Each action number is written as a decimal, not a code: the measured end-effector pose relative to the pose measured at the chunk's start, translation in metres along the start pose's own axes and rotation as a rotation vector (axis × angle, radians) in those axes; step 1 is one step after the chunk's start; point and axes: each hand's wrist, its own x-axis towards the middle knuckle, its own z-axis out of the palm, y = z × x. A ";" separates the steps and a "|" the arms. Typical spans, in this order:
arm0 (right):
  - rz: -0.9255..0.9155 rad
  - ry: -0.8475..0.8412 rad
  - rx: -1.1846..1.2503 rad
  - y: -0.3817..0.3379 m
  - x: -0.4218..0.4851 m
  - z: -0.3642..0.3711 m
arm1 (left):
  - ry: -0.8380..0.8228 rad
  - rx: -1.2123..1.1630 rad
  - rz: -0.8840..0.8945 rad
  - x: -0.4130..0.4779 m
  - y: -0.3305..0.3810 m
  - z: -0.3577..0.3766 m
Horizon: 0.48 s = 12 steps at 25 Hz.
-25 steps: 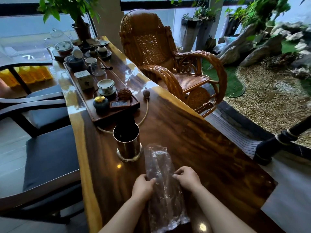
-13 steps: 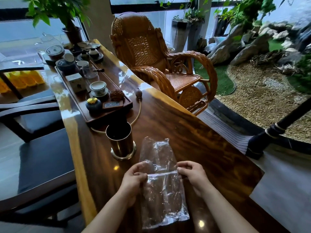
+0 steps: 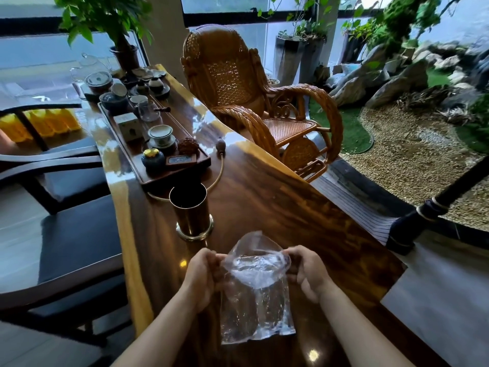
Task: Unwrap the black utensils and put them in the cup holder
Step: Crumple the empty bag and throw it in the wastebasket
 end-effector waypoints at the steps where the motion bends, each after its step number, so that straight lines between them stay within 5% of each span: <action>1: 0.005 -0.040 -0.034 -0.003 -0.003 0.002 | -0.012 0.030 0.019 -0.002 0.002 0.002; 7: -0.005 -0.162 -0.407 -0.022 -0.010 0.018 | 0.051 0.210 0.242 -0.013 0.008 0.006; 12: -0.207 -0.064 -0.322 -0.029 -0.011 0.030 | 0.107 0.058 0.341 -0.034 0.018 0.003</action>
